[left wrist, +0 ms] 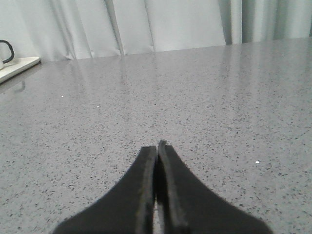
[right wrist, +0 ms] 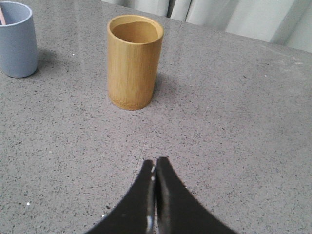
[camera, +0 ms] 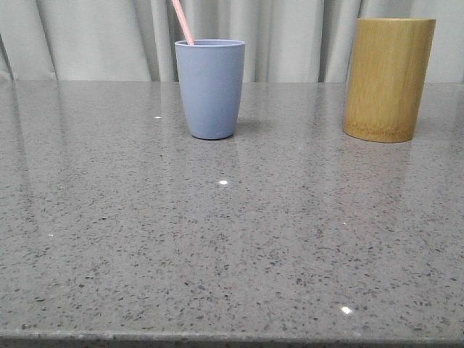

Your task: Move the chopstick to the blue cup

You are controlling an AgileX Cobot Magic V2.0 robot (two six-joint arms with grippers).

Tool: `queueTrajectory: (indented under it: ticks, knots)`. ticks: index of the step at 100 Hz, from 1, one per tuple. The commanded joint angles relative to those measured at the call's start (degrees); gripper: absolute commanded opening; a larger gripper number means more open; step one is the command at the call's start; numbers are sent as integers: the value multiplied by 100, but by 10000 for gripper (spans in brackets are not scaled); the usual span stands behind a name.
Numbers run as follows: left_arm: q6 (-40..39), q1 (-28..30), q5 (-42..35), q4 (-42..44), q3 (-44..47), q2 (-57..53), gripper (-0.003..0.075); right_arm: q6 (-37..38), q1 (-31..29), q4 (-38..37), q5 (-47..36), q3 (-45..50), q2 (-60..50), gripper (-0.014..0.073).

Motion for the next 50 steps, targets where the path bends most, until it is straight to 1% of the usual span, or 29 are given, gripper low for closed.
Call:
queueTrajectory:
  ticks: [1,50]
  knots:
    - [-70,10,-554,37,55,-192,-19,-22,-42,27,-414,-138,44,-67]
    - [-70,10,-578,-77,55,-192,-19,-22,-42,27,-414,-138,44,-67]
